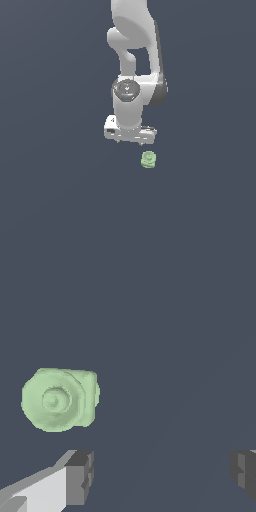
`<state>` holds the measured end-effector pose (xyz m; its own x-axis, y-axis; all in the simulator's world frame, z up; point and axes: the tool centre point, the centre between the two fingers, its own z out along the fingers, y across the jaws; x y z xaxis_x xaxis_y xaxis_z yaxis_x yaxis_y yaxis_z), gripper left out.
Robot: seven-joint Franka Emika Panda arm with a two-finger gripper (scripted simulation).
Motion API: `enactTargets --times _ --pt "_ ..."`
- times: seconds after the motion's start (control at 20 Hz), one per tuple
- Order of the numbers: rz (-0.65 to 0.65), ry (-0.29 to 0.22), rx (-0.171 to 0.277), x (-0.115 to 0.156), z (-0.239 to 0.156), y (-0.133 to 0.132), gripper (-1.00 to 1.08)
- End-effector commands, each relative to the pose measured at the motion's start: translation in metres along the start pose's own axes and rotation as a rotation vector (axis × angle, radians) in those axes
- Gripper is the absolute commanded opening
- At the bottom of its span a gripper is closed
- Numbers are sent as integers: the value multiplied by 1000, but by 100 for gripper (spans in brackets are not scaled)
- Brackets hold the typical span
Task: Pick up the object and move it to a goal position.
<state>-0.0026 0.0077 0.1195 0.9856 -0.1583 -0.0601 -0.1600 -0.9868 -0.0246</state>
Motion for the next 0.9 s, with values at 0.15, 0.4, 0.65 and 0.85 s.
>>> enactTargets --times 0.15,0.4,0.65,0.85 --pt "31 24 -13 14 12 -38 100" --pt "56 45 -19 23 21 -69 100" --pt "70 57 -22 27 27 -88 100" --pt "75 61 -22 28 29 -94 100"
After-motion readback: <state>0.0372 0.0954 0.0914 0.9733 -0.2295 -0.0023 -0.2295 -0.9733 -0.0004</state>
